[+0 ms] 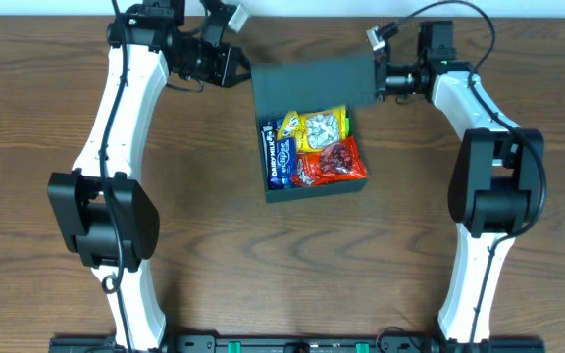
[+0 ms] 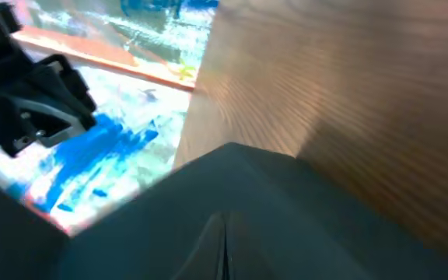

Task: Pack container
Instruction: 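Swing the lid forward with both grippers to close the box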

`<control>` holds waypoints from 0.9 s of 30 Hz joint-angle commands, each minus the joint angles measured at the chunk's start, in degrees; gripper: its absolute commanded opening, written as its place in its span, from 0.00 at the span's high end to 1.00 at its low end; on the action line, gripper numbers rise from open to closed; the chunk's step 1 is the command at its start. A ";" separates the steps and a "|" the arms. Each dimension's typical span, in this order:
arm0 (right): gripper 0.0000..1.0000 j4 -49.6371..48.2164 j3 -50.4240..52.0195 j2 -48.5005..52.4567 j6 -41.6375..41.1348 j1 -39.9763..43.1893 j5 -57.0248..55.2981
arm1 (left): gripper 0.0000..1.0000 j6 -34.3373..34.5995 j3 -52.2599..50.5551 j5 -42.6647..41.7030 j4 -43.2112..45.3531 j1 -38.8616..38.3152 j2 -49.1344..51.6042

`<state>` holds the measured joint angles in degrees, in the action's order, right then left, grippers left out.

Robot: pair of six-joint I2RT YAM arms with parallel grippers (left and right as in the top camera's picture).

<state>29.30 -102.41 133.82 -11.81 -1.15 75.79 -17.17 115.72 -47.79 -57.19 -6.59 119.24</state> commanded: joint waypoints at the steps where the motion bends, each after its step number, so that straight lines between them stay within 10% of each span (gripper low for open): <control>1: 0.98 5.05 0.04 -2.05 9.99 -0.63 -4.11 | 0.94 -5.20 1.14 0.35 -2.05 -0.22 -1.31; 27: 0.98 18.34 0.04 -26.36 14.01 1.33 -34.03 | 0.94 -1.51 1.14 8.33 -20.00 -1.68 -9.99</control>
<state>47.00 -102.35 112.71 0.75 -0.43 43.66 -19.07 115.74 -40.40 -76.60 -7.51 115.11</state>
